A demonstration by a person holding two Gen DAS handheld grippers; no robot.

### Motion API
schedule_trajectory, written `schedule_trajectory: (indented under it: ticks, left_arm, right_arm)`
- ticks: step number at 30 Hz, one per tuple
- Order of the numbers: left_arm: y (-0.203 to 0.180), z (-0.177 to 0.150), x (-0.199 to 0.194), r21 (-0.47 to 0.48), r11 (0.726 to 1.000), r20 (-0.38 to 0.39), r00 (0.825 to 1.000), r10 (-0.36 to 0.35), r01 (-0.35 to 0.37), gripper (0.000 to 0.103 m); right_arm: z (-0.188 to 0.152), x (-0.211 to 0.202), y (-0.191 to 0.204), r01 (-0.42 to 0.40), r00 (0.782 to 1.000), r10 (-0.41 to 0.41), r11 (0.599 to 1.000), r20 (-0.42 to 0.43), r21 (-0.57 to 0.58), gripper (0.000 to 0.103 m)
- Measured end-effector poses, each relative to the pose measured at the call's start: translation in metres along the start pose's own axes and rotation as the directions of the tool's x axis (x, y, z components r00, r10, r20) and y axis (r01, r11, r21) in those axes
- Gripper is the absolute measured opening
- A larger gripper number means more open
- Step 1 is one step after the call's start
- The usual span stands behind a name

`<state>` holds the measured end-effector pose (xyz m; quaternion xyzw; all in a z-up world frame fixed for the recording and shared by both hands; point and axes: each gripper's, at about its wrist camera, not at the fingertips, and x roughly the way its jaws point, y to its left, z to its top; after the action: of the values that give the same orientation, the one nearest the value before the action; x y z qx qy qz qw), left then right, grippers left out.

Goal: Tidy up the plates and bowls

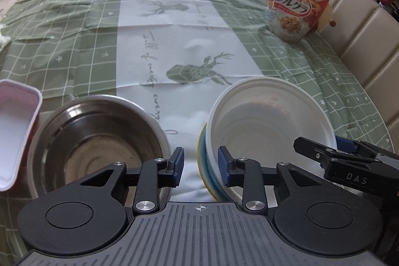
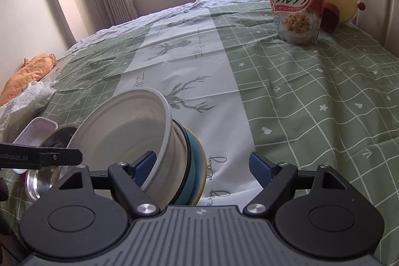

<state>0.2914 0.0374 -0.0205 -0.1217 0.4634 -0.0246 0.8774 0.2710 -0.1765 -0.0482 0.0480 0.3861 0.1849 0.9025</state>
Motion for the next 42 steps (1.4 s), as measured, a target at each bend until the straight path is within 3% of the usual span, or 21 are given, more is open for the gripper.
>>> schedule_trajectory:
  ticks: [5,10,19,21,24,26,31,36,42]
  left_arm:
    - [0.003,0.004,0.02,-0.055,0.997,-0.061,0.997,-0.056,0.053,0.033]
    - [-0.004,0.008,0.033,-0.053,0.996,-0.098,0.993,-0.072,0.067,0.037]
    - [-0.014,0.017,0.048,-0.083,0.984,-0.13,0.978,-0.165,0.155,0.062]
    - [-0.017,0.018,0.052,-0.079,0.982,-0.133,0.975,-0.179,0.169,0.071]
    - [-0.019,0.017,0.06,-0.068,0.984,-0.151,0.974,-0.172,0.163,0.073]
    - [-0.017,0.015,0.067,-0.078,0.983,-0.171,0.969,-0.179,0.168,0.073]
    - [-0.015,0.015,0.069,-0.097,0.979,-0.165,0.967,-0.196,0.182,0.073]
    - [-0.017,0.015,0.071,-0.076,0.983,-0.16,0.971,-0.179,0.169,0.074]
    - [-0.012,0.013,0.067,-0.095,0.978,-0.173,0.964,-0.202,0.188,0.071]
  right_arm:
    - [-0.002,0.014,-0.003,-0.018,0.998,0.018,1.0,-0.056,0.002,0.061]
    - [0.0,0.021,-0.017,0.013,0.998,-0.012,1.0,-0.06,0.012,0.061]
    - [0.001,0.04,-0.042,-0.009,0.993,0.017,0.997,-0.113,0.072,0.061]
    - [0.001,0.044,-0.046,-0.068,0.986,0.085,0.991,-0.143,0.117,0.061]
    - [0.002,0.054,-0.05,-0.17,0.959,0.208,0.966,-0.194,0.197,0.061]
    - [0.003,0.061,-0.05,-0.199,0.943,0.249,0.953,-0.222,0.227,0.061]
    - [0.008,0.07,-0.042,-0.202,0.936,0.254,0.955,-0.246,0.217,0.061]
    - [0.011,0.081,-0.041,-0.256,0.895,0.335,0.926,-0.295,0.276,0.061]
    - [0.003,0.074,-0.03,-0.238,0.89,0.319,0.934,-0.326,0.265,0.061]
